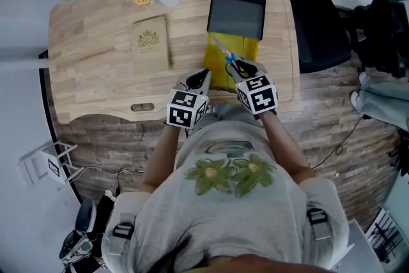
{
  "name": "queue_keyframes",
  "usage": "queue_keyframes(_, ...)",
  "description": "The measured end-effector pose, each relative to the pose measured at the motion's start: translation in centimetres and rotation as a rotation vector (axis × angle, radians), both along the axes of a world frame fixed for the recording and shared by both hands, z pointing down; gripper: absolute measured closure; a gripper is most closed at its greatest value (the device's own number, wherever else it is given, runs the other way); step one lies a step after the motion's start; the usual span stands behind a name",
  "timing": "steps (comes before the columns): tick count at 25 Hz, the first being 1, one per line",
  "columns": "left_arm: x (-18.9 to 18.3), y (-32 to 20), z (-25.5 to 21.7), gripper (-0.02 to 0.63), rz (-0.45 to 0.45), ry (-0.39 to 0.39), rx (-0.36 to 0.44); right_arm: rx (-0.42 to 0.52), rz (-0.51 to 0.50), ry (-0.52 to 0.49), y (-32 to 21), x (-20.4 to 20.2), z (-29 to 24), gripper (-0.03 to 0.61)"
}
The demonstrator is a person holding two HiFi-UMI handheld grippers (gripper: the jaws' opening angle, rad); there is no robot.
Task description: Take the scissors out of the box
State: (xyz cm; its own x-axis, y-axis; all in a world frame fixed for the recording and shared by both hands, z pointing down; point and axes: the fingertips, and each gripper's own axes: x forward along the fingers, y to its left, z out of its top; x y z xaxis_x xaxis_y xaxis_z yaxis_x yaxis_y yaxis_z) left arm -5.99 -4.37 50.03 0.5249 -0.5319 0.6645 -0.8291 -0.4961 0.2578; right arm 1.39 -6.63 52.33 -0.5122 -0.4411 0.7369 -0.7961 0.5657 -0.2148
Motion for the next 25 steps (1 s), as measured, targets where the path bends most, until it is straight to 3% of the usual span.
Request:
queue_keyframes(7, 0.2, 0.4, -0.6, 0.609, -0.022, 0.045, -0.003, 0.052, 0.002, -0.033, 0.2, 0.3, -2.4, 0.494)
queue_keyframes(25, 0.8, 1.7, -2.2, 0.609, -0.029, 0.055, 0.035, 0.191, -0.023, -0.111, 2.3, 1.2, -8.7, 0.494)
